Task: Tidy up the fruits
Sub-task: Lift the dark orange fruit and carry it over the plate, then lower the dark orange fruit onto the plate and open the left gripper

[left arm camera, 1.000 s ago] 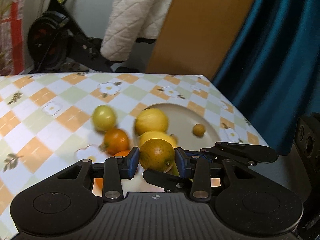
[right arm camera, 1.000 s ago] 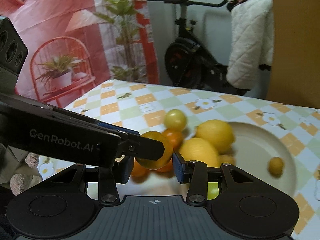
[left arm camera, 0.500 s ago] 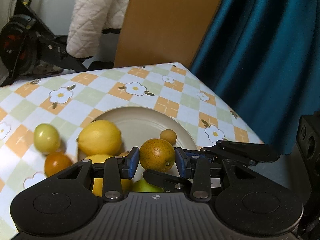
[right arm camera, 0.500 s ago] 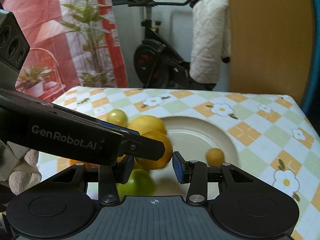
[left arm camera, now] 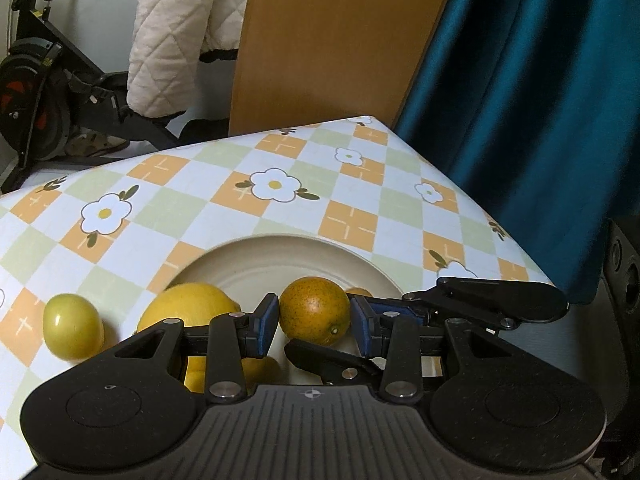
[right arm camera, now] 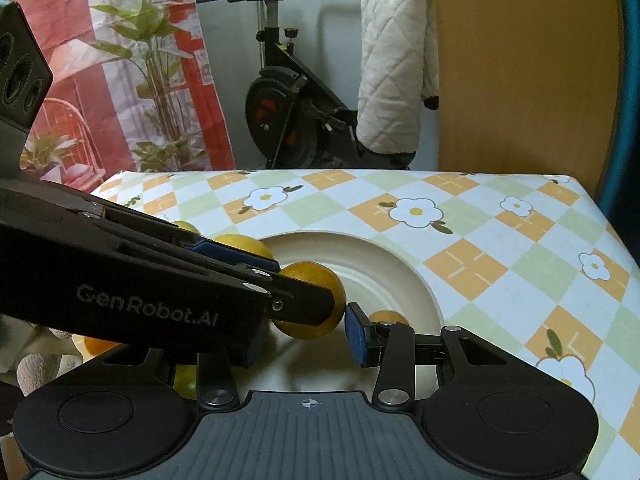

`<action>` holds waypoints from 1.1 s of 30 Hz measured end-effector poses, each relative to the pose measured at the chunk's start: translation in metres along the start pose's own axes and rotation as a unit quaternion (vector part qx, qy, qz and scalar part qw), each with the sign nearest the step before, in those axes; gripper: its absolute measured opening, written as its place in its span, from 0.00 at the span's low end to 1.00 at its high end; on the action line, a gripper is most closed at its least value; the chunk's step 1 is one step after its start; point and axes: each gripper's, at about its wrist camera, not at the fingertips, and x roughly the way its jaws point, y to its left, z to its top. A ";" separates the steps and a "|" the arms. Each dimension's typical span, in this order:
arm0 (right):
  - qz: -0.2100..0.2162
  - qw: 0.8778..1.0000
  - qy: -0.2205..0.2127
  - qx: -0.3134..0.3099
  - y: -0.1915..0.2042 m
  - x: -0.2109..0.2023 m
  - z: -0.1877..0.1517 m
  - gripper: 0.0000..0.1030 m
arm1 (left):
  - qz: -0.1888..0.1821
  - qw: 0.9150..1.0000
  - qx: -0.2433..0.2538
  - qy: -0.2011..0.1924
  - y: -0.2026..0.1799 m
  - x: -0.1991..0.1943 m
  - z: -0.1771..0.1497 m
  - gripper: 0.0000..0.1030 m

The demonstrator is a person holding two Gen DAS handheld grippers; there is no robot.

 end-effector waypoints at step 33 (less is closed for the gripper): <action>-0.009 0.999 -0.007 0.032 -0.005 0.007 0.010 0.38 | 0.026 1.000 -0.001 -0.016 0.005 -0.006 0.010 0.41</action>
